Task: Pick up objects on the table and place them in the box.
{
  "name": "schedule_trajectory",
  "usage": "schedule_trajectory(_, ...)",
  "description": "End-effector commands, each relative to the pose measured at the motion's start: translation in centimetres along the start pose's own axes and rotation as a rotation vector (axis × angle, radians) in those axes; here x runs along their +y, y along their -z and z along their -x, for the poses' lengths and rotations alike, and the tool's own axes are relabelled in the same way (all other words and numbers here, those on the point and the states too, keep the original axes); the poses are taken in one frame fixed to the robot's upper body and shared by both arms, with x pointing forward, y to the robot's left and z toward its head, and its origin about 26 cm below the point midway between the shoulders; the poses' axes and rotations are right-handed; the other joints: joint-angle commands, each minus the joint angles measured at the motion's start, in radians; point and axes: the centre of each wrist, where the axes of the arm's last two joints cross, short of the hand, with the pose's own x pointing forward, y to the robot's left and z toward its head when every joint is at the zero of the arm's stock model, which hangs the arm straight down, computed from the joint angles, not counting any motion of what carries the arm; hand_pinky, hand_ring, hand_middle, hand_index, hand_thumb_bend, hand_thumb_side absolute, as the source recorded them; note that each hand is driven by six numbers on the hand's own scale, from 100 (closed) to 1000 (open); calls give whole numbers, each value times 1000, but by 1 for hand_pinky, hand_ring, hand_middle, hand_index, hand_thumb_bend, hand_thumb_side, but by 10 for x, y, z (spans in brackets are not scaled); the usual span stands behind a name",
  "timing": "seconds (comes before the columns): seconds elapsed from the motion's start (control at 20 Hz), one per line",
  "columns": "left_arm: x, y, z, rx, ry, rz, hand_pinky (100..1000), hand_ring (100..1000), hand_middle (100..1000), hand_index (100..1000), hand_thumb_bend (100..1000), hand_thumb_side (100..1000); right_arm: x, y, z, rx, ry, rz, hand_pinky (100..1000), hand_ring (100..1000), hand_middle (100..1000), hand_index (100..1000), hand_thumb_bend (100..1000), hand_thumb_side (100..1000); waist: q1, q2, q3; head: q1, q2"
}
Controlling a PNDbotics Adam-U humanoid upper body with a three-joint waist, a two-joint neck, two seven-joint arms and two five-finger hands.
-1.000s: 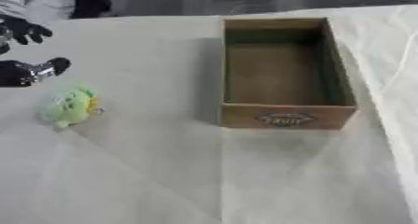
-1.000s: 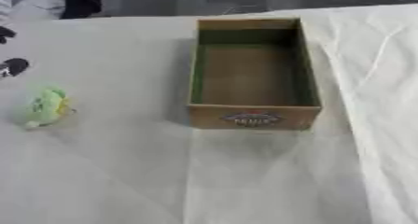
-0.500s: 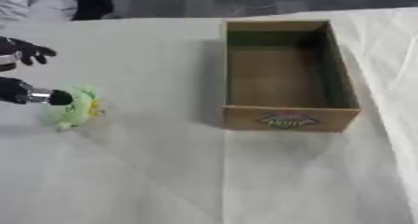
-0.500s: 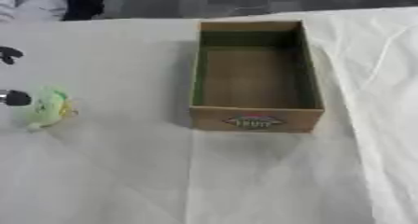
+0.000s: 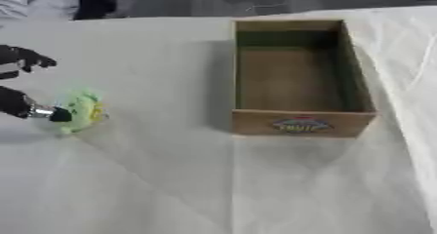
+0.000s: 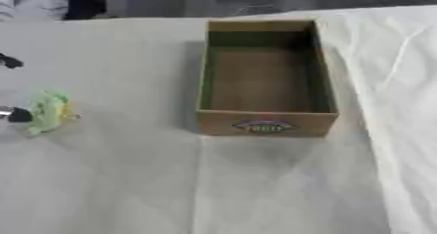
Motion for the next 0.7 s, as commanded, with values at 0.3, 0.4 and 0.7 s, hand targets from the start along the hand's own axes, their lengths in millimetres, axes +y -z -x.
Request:
schedule_trajectory(0.3, 3, 7, 5, 13, 39, 16, 744, 856, 906, 1000, 500, 731, -2, 9, -6, -33, 3, -1, 795, 835, 679, 745, 100, 1000, -1, -7, -4, 10, -16)
schedule_trajectory(0.4, 0, 11, 5, 2, 29, 29, 742, 857, 903, 1000, 503, 729, -2, 9, -6, -31, 2, 1, 795, 835, 677, 744, 100, 1000, 0, -3, -5, 12, -18)
schedule_trajectory(0.7, -3, 21, 3, -18, -3, 47, 728, 852, 902, 1000, 533, 735, -1, 9, -6, -24, 2, 4, 795, 834, 673, 742, 100, 1000, 1, 3, -6, 20, -25)
